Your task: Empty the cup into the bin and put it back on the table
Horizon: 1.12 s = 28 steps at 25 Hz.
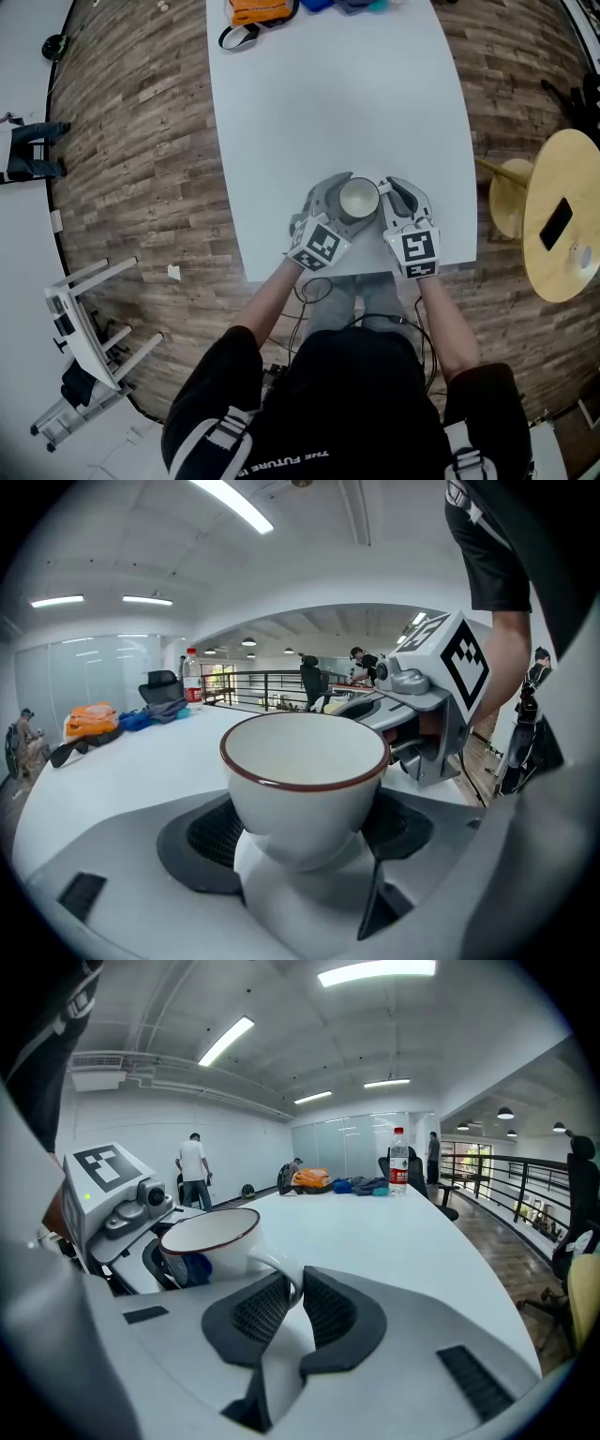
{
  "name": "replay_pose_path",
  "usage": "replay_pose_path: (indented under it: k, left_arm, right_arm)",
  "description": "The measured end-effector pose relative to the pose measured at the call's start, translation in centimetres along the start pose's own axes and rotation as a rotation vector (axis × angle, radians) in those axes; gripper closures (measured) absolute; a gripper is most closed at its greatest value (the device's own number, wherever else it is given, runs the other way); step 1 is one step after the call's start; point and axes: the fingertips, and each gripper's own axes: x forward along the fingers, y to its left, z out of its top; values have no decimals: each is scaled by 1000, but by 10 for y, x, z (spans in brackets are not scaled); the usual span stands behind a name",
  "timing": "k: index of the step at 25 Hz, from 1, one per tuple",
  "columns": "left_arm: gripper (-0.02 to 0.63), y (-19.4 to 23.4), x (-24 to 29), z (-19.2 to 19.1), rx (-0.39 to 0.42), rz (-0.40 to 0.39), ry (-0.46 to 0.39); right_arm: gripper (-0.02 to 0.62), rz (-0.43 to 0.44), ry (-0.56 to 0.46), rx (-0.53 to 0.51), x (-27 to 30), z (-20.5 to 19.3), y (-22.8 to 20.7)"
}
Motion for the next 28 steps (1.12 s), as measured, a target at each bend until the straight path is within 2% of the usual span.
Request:
replay_pose_path:
  k: [5,10,14,19,24,26,28]
  left_arm:
    - [209,-1,-1,-2,-5,-7,8]
    - [207,1,-10,-1,-46,22,-21]
    - [207,-2,-19,4,-57,30,-58]
    - [207,-1,-38,5,-68,60,-68]
    - [209,-13,-86,1,-142,142,-73]
    - [209,-23,-113,12,-169,181,-103]
    - [216,-24,-139,34,-185,255,-158]
  right_arm:
    - [545,-11,4,11,-1,-2,2]
    - [544,-45,16,2,-5,-3,6]
    - [475,-77,24,28,-13,-11,2]
    - [468,-90,45,18,-25,-15,0]
    - [468,-92,63,-32,-59,-5,10]
    - [468,-103,55,-39,-81,5,16]
    - [470,-104,5,-44,-100,27,22]
